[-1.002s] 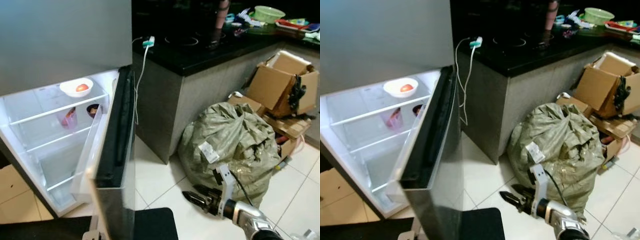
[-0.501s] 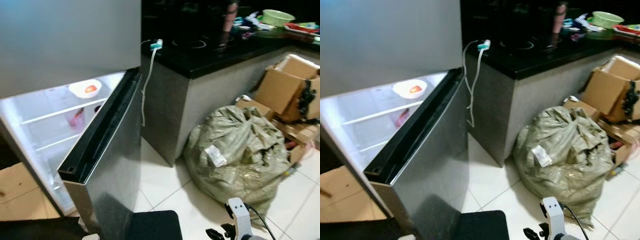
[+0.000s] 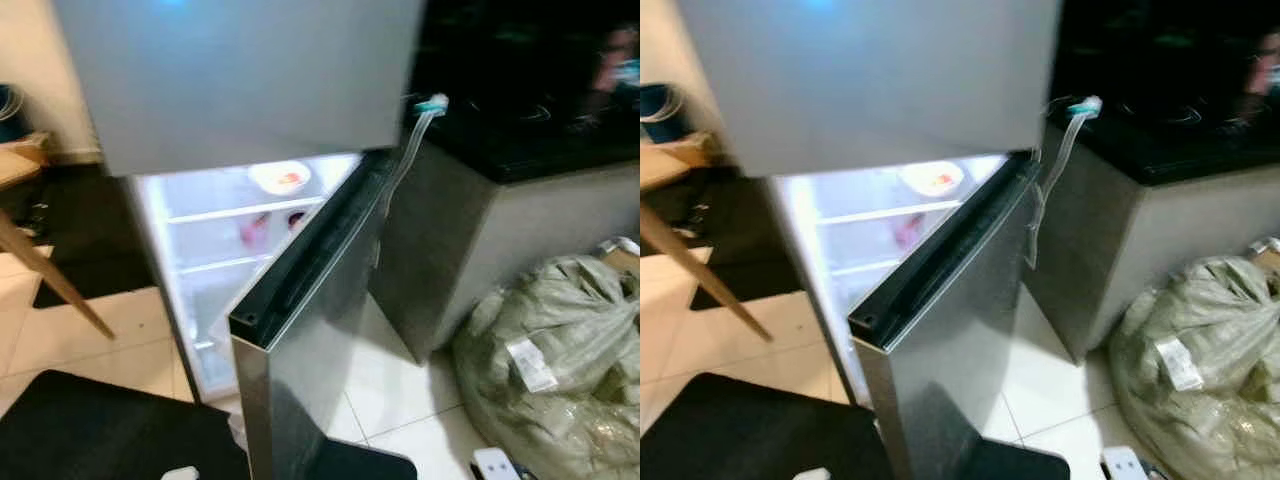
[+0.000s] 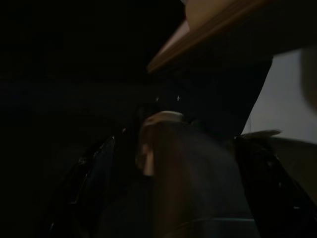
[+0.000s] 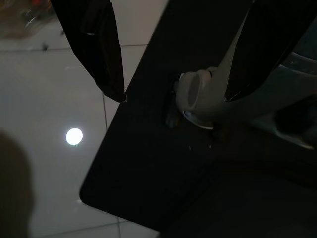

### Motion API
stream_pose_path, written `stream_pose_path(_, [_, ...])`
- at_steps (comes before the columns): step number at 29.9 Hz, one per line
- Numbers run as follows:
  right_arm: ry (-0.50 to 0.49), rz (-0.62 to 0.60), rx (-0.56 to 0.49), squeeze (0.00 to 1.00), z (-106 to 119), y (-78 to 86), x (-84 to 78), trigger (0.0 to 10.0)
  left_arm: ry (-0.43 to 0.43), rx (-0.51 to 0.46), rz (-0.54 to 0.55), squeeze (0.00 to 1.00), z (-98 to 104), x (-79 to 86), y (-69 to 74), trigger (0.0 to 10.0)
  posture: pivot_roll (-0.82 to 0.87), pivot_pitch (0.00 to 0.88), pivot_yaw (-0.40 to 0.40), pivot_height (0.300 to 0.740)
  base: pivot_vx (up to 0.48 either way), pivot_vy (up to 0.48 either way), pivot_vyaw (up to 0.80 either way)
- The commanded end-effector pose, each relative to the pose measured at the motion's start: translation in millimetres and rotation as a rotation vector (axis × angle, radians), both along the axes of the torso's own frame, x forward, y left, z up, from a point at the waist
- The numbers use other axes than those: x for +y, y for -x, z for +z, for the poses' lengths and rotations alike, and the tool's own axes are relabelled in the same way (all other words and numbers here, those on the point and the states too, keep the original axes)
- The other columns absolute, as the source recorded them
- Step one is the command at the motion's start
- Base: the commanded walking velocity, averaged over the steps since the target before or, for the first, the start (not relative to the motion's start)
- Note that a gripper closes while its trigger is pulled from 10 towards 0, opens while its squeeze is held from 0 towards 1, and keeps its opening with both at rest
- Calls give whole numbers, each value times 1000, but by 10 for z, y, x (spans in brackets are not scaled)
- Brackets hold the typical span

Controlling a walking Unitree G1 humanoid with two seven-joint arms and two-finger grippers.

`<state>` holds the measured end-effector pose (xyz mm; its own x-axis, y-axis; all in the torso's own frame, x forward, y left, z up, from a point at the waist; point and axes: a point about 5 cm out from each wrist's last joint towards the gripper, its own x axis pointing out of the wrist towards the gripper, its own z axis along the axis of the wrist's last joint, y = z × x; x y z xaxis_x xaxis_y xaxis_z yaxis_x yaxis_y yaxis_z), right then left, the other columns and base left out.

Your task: Restocking fridge

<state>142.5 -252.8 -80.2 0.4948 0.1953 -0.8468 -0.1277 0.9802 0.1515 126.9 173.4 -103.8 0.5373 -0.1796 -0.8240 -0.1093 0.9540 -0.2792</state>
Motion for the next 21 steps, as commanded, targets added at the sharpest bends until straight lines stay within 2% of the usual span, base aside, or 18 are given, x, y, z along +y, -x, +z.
stream_pose_path(1, [8, -1, 19, 0, -23, 39, 11, 10000, 4, 41, -19, 0, -38, -38, 100, 10000, -76, 0, -50, 740, 0, 0, 738])
stream_pose_path(3, [20, -13, 42, 0, -52, 113, 5, 10000, 1, 41, -20, 0, -38, -42, 97, 10000, -75, 0, -52, 740, 0, 0, 741])
stream_pose_path(9, [30, -40, 44, 0, -70, 154, 5, 10000, -6, 42, -20, 0, -39, -39, 98, 10000, -75, 0, -51, 740, 0, 0, 743])
stream_pose_path(21, [36, -59, -20, 0, -7, -33, 12, 10000, -7, 41, -24, 0, -36, -36, 89, 10000, -76, 0, -49, 740, 0, 0, 743])
